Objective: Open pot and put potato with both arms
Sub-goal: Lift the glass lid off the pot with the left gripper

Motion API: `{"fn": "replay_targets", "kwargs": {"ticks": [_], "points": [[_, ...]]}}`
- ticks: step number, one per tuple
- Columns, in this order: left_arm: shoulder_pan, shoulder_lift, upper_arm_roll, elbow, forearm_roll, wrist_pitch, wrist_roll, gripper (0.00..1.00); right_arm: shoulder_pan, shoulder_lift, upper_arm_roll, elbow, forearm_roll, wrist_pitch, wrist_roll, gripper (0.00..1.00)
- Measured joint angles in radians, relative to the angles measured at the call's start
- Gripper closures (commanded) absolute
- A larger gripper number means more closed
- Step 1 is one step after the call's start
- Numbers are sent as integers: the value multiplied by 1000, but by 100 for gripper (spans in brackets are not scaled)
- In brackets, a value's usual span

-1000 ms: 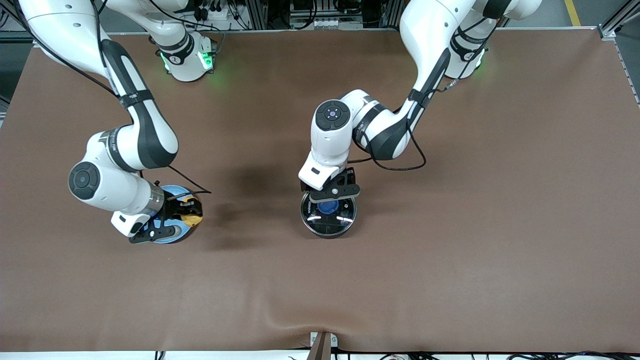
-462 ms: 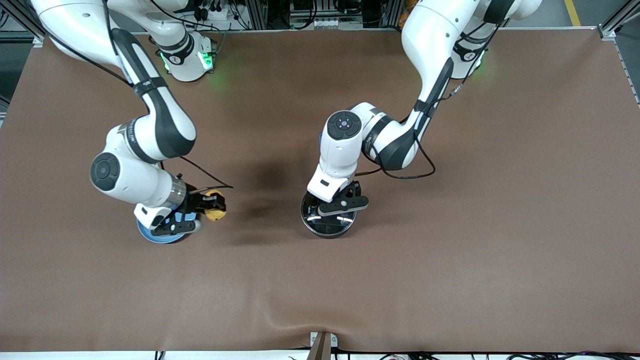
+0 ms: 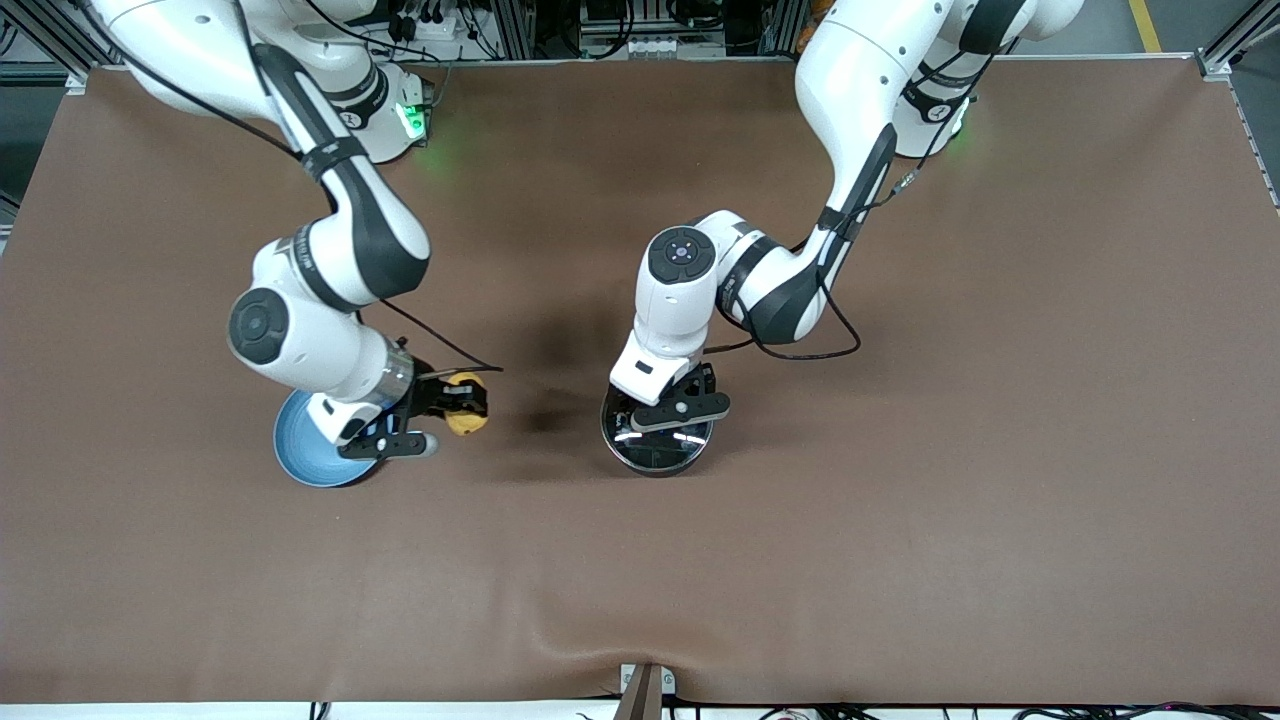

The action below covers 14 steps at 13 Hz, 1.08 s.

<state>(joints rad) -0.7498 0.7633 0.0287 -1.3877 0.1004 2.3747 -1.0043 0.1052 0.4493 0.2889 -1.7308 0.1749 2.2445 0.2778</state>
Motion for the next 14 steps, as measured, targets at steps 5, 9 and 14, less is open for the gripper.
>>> {"fn": "replay_targets", "kwargs": {"ticks": [5, 9, 14], "points": [[0, 11, 4, 0, 0, 18, -19, 44, 57, 0, 1, 51, 0, 4, 102, 100], [-2, 12, 4, 9, 0, 25, -54, 70, 89, 10, 1, 90, 2, 4, 202, 100], [0, 6, 8, 27, 0, 25, -77, 72, 110, 35, 1, 98, 60, 48, 225, 100]]}}
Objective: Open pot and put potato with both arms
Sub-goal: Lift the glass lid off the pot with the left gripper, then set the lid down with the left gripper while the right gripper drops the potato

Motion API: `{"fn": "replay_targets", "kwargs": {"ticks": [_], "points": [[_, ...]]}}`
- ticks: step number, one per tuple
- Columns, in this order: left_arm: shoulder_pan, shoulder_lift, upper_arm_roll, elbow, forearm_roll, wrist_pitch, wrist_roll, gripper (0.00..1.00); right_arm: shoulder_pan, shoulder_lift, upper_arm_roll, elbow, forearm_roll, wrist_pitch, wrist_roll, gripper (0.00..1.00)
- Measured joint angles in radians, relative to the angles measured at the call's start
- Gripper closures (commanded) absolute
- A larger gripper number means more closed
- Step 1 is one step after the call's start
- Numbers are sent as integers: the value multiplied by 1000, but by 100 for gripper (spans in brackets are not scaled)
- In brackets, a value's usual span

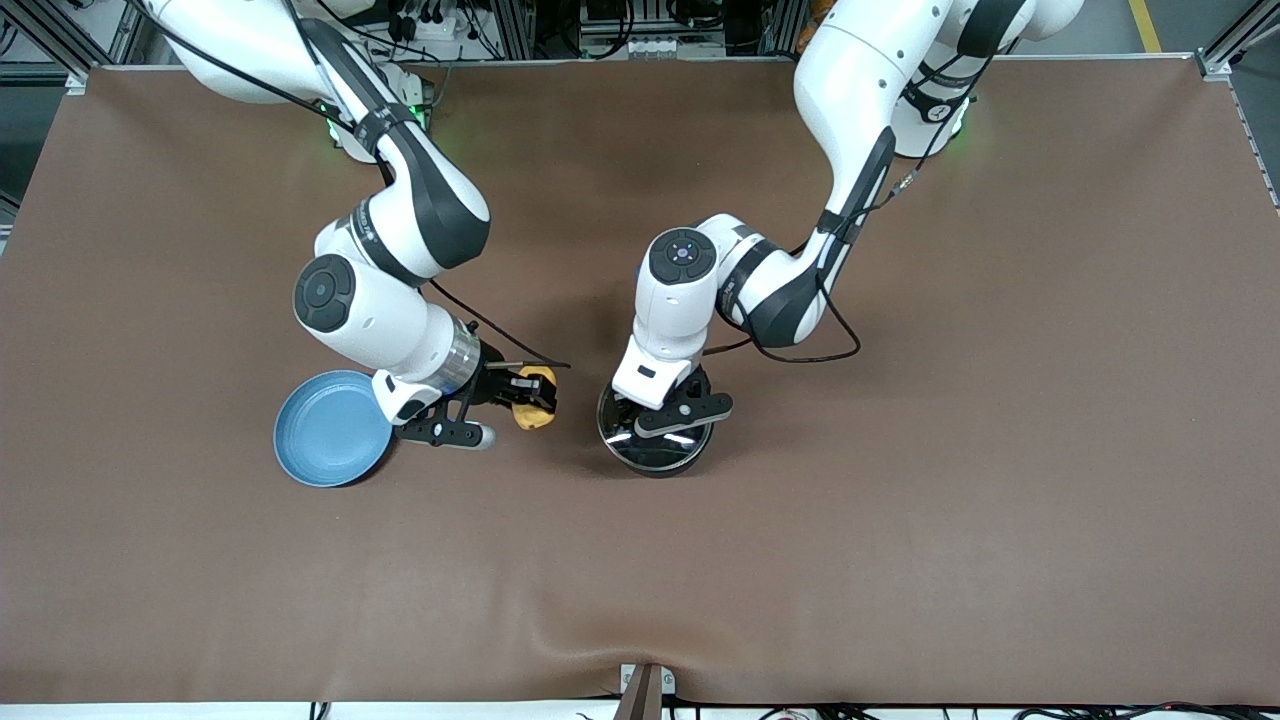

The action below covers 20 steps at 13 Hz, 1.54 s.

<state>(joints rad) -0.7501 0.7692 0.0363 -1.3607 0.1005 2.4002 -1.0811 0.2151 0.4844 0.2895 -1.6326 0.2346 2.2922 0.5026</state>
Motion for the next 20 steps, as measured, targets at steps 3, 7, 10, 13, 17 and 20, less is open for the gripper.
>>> {"fn": "replay_targets", "kwargs": {"ticks": [3, 7, 10, 13, 17, 20], "points": [[21, -61, 5, 8, 0, -37, 0, 72, 7, 4, 0, 0, 2, 15, 0, 100], [77, -205, 5, -79, 0, -112, 49, 72, 44, 19, 0, 11, 15, 47, 14, 100], [149, -349, 5, -258, -16, -113, 174, 71, 149, 82, -6, 92, -1, 62, 35, 100], [249, -506, 5, -420, -74, -113, 350, 71, 258, 207, -34, 213, -146, 78, 52, 100], [377, -681, 6, -643, -95, -118, 559, 68, 317, 365, -80, 389, -217, 88, 50, 100], [472, -714, 6, -736, -95, -117, 698, 68, 366, 448, -119, 469, -252, 84, 46, 100]]}}
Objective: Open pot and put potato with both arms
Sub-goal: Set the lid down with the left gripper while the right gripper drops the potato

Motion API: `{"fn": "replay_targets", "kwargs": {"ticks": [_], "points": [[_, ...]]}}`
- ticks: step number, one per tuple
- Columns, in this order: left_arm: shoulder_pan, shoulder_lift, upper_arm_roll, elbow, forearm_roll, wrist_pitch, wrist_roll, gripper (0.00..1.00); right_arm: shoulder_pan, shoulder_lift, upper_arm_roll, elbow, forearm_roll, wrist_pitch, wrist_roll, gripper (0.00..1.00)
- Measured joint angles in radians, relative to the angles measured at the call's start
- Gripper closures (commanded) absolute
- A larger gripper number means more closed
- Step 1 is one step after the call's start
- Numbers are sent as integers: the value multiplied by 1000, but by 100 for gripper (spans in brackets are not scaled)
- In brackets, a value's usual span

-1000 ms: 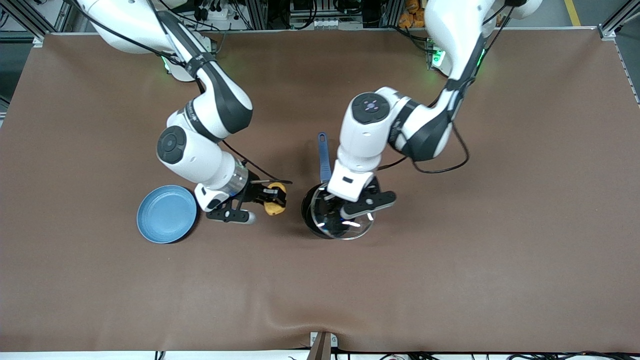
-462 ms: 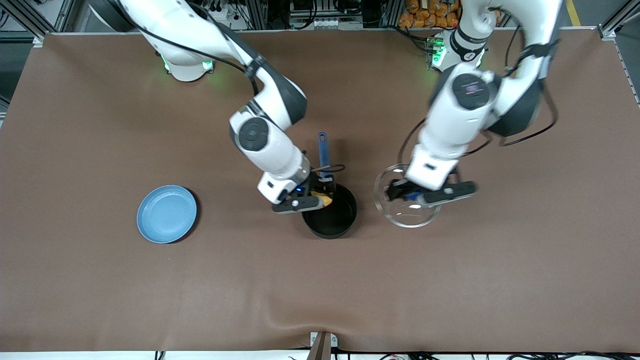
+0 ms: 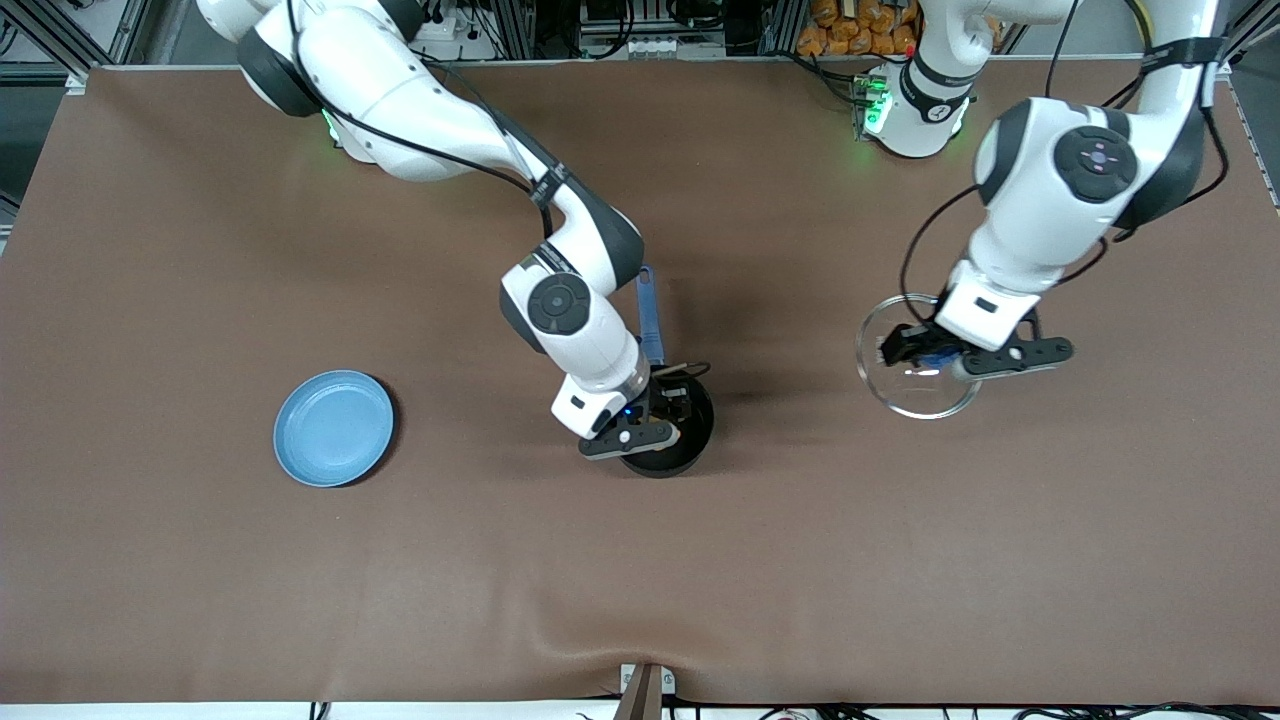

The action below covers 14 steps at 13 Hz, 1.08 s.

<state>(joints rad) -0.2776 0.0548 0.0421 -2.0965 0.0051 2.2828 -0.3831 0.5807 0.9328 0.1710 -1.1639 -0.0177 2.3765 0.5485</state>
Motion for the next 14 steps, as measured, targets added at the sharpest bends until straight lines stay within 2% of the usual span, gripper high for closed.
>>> {"fn": "replay_targets", "kwargs": {"ticks": [4, 9, 10, 11, 12, 13, 14], "points": [[111, 59, 1, -36, 0, 41, 125, 68, 75, 59, -50, 27, -8, 0, 0, 100], [121, 227, -3, -39, 0, 240, 128, 68, 124, 89, -97, 40, -10, 10, 0, 100], [121, 249, -4, -39, 0, 264, 128, 68, 124, 89, -97, 41, -10, 10, 0, 92], [121, 267, -4, -38, 0, 290, 128, 68, 124, 90, -98, 41, -10, 10, 0, 72], [121, 286, -4, -38, 0, 319, 128, 68, 124, 90, -100, 42, -10, 10, 0, 32], [121, 305, -4, -38, 0, 347, 128, 68, 124, 90, -104, 44, -10, 10, 0, 2], [121, 326, -4, -38, 0, 373, 128, 66, 122, 90, -109, 45, -10, 9, -1, 0]]}}
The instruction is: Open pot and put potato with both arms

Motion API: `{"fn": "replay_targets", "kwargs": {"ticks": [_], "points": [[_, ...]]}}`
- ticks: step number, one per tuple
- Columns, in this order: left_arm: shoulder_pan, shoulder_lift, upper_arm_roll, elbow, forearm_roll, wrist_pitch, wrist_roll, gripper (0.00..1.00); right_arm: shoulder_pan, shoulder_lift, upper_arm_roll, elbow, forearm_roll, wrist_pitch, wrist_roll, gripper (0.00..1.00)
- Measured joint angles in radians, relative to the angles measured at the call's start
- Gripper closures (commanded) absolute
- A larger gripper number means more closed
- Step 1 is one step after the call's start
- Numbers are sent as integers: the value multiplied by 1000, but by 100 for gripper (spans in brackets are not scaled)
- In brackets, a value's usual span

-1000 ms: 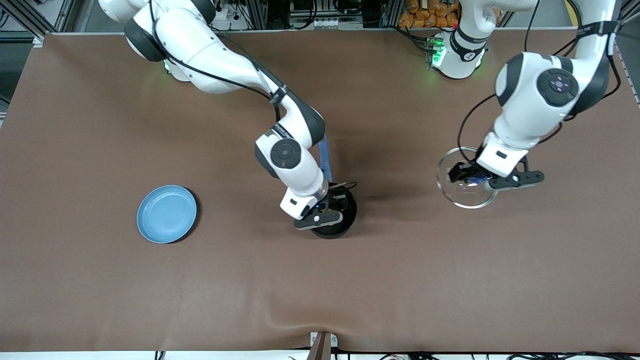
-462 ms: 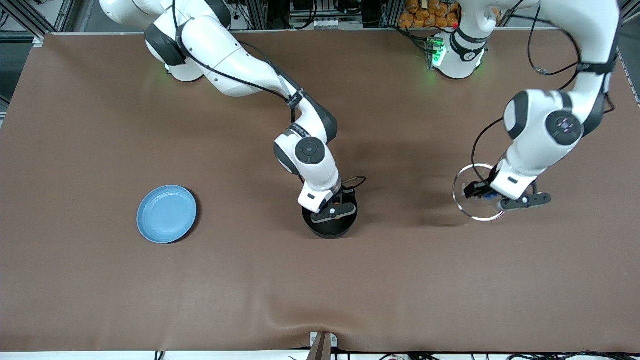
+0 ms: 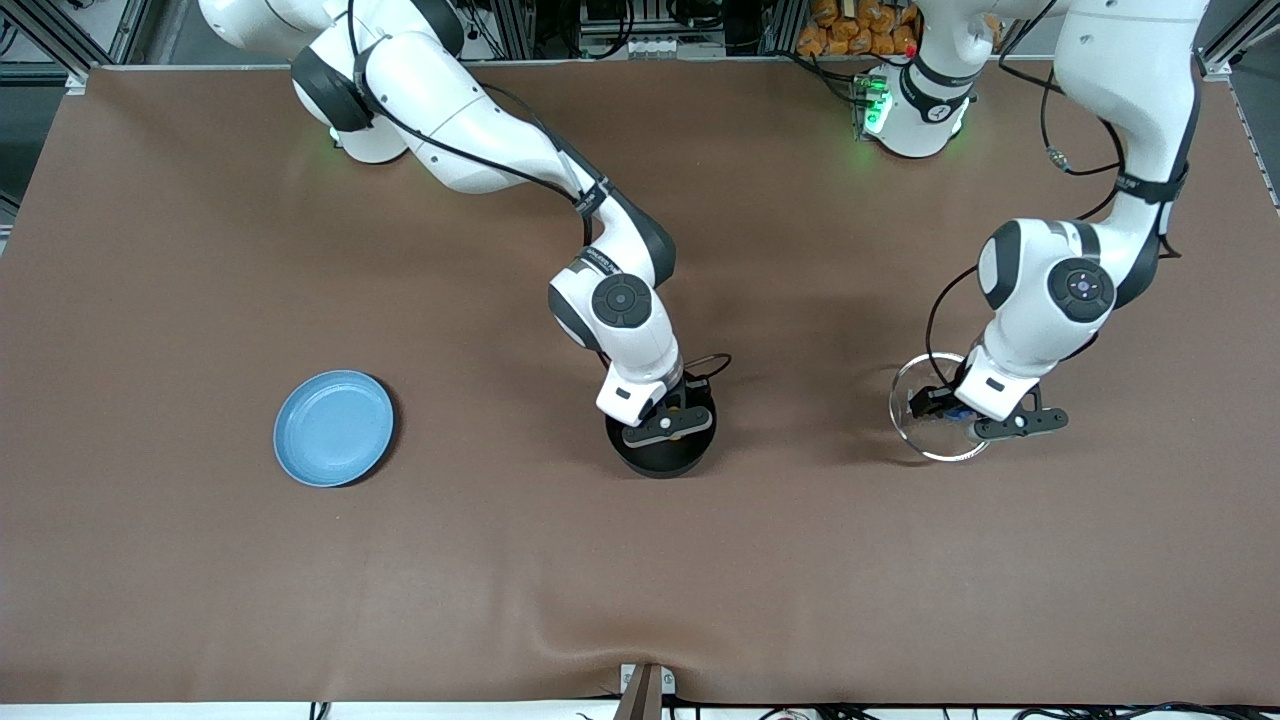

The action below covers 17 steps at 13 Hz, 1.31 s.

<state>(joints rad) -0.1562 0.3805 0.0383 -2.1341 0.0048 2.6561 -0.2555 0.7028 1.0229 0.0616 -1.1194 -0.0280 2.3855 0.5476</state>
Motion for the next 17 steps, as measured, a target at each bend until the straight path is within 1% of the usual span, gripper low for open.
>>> {"fn": "replay_targets", "kwargs": {"ticks": [1, 3, 4, 5, 6, 9, 10, 11, 12, 13, 14, 15, 17], "points": [[0, 18, 0, 1, 0, 22, 0, 61, -4, 0, -4, 4, 0, 0, -1, 0], [0, 48, 0, 5, 0, 62, 0, 55, -15, -4, -9, 24, 0, -12, -2, 0], [0, 60, 0, 7, 0, 76, 0, 53, -23, -13, -9, 38, 0, -39, -2, 0], [0, 71, 0, 10, 0, 88, 0, 42, -33, -33, -9, 50, 0, -81, -5, 0], [0, 79, 0, 12, 0, 98, 0, 32, -44, -63, -10, 59, 0, -131, -13, 0], [0, 91, 0, 14, 0, 111, 0, 27, -76, -191, -10, 67, 0, -321, -24, 0], [0, 93, -1, 15, 0, 116, 0, 19, -93, -235, -12, 68, 0, -392, -24, 0], [0, 93, -1, 16, 0, 117, 0, 19, -119, -276, -15, 68, 0, -459, -24, 0], [0, 93, -1, 16, 0, 118, 0, 13, -154, -314, -16, 67, 0, -521, -24, 0], [0, 93, -1, 18, 0, 120, 0, 1, -192, -350, -16, 63, 0, -574, -27, 0], [0, 93, -1, 22, 0, 122, 0, 0, -232, -393, -17, 45, 0, -614, -31, 0], [0, 92, -1, 26, 0, 126, 0, 0, -270, -446, -16, 5, 0, -634, -42, 0], [0, 76, -1, 38, 0, 127, 0, 0, -332, -566, -16, -114, 0, -645, -106, 0]]}}
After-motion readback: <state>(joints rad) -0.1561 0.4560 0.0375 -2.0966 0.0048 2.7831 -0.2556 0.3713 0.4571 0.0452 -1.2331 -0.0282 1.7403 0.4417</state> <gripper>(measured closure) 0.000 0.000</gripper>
